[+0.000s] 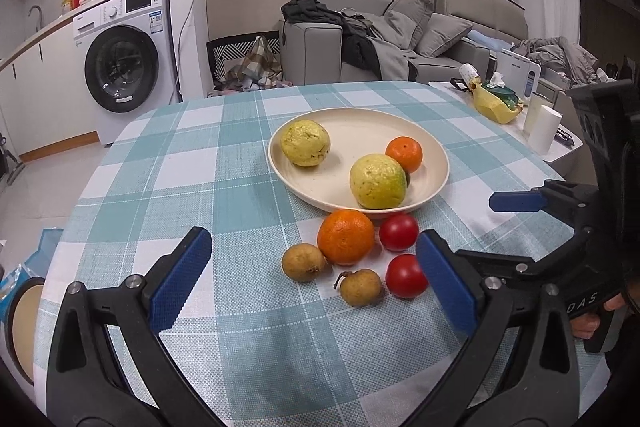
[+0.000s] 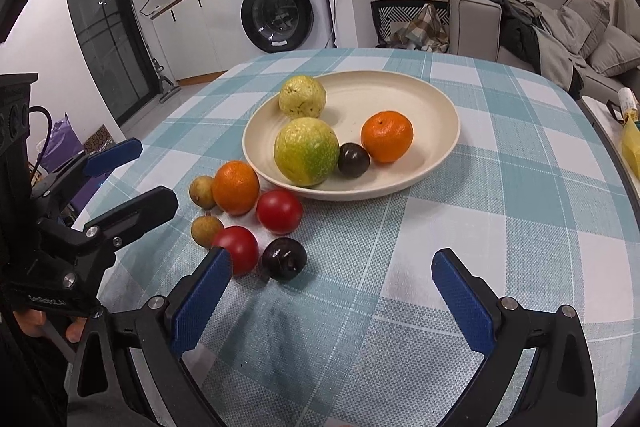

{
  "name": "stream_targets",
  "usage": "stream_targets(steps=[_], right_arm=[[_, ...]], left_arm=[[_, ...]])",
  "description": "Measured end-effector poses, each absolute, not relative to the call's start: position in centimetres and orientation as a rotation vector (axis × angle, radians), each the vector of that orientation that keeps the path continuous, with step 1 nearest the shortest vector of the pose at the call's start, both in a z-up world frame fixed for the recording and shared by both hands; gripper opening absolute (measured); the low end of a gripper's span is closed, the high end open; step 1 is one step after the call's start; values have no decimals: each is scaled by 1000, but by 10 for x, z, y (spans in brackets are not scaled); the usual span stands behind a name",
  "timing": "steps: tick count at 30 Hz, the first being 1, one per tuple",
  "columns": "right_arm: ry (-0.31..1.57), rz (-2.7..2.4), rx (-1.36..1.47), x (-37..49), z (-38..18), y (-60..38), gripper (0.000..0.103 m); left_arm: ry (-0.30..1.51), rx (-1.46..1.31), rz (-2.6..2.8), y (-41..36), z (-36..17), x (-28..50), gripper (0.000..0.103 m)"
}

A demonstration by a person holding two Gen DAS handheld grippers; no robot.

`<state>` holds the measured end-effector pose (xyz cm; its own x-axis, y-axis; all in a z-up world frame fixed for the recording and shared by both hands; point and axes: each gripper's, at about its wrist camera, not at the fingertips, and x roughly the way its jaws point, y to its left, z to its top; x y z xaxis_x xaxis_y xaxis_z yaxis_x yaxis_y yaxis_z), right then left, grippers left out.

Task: Organize fruits
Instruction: 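Move the right tool to the dark plum on the cloth while the left tool approaches a red tomato, then close the right tool on the dark plum while the left tool nears the red tomato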

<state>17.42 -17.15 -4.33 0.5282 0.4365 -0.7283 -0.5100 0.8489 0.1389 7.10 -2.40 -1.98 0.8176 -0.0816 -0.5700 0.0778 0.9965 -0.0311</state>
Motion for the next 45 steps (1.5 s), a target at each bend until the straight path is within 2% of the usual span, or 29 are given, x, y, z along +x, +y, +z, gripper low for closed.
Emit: stream_targets(steps=[2,6,12,17,19,29,33,45], right_arm=[[853,573,-102,174,-45,-170,99],[877,585,-130,174,-50,-165,83],[880,599,-152,173,-52,-160,78],[889,621,-172,171,-53,-154,65],[895,630,-175,171,-54,-152,54],[899,654,-176,172,-54,-146,39],[895,654,-211,171,-55,-139,29],[839,629,-172,165,-47,-152,27]], left_arm=[[608,-9,-81,-24,-20,71,102],[617,-21,-78,-21,-22,73,102],[624,-25,-75,-19,-24,75,102],[625,-25,-76,-19,-24,76,102],[625,-25,-75,-19,-24,76,102],[629,-23,-78,-19,-26,76,102],[630,-24,-77,-19,-26,76,102],[634,-21,-105,-25,-29,73,102]])
